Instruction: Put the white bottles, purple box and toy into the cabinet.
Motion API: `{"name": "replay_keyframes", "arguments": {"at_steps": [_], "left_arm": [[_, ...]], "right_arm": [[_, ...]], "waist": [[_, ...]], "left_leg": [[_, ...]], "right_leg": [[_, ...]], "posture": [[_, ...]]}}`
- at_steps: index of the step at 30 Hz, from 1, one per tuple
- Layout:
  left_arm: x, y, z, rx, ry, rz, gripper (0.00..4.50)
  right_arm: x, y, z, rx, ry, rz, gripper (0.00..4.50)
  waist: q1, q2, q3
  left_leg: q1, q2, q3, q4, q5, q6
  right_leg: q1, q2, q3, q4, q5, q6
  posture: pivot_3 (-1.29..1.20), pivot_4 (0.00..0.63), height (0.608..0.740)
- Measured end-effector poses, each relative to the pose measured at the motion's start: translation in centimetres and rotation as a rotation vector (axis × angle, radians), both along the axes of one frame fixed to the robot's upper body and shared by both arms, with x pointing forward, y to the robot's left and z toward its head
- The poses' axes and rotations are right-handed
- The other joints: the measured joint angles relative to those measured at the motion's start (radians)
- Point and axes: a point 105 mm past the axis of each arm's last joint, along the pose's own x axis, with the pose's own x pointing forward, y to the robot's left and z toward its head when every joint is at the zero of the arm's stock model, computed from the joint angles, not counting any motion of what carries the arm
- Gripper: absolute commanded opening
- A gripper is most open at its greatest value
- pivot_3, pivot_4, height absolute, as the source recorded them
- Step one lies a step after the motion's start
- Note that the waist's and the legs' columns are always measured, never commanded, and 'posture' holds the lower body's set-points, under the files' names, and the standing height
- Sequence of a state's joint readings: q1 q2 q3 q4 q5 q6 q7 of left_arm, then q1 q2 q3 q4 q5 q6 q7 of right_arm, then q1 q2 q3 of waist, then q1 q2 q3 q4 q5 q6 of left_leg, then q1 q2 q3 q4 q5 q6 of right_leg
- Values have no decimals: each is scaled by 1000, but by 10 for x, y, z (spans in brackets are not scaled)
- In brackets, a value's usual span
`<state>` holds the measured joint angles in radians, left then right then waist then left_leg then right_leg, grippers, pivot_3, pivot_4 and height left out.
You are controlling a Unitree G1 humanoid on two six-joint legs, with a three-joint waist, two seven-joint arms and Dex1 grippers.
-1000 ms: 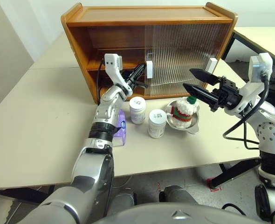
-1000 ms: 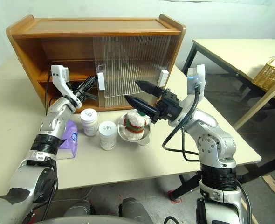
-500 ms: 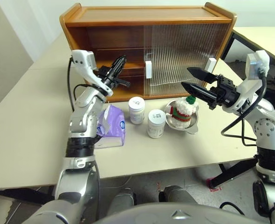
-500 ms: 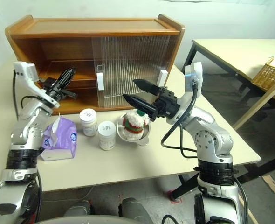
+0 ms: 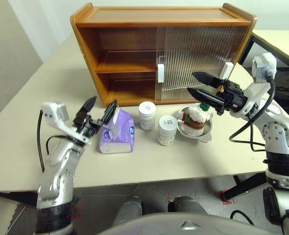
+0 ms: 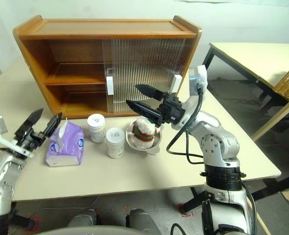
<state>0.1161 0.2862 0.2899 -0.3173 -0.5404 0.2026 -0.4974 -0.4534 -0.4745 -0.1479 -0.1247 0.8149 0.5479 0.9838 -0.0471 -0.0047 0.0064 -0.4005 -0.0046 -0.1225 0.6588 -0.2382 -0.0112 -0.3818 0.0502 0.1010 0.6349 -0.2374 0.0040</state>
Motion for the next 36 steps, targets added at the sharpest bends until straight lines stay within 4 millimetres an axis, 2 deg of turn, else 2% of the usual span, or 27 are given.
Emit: {"name": "replay_keyframes", "arguments": {"at_steps": [7,14,17,22,26,36], "left_arm": [[-25,1,-16,5,24,15,4455],[-50,12,-32,29,59,47,4455],[-51,13,-32,41,49,55,4455],[-52,17,-49,40,100,88,4455],[-44,9,-54,40,111,76,4455],[-42,6,-76,54,188,75,4455]], "right_arm": [[0,0,-1,1,6,5,4500],[0,-1,-2,0,10,10,4500],[1,0,-3,0,12,11,4500],[1,0,-3,0,13,11,4500],[1,0,-3,0,13,12,4500],[1,0,-3,-1,12,1,4500]], "waist": [[4,1,0],[7,3,2],[9,5,3],[11,5,3],[12,5,3],[9,6,2]], "left_leg": [[0,5,1,0,-1,-2],[0,8,1,-3,-3,-5],[0,8,1,-3,-3,-6],[-1,9,1,-3,-4,-7],[-1,10,1,-3,-4,-7],[-3,10,2,-3,-3,-5]], "right_leg": [[0,4,0,1,0,-3],[-3,5,0,1,-1,-6],[-6,5,0,1,-1,-6],[-7,5,0,1,-2,-7],[-6,5,0,1,-1,-7],[-5,5,0,1,0,-9]], "posture": [[-59,15,740],[-46,21,740],[-46,22,740],[-49,21,740],[-66,16,740],[-82,16,740]]}}
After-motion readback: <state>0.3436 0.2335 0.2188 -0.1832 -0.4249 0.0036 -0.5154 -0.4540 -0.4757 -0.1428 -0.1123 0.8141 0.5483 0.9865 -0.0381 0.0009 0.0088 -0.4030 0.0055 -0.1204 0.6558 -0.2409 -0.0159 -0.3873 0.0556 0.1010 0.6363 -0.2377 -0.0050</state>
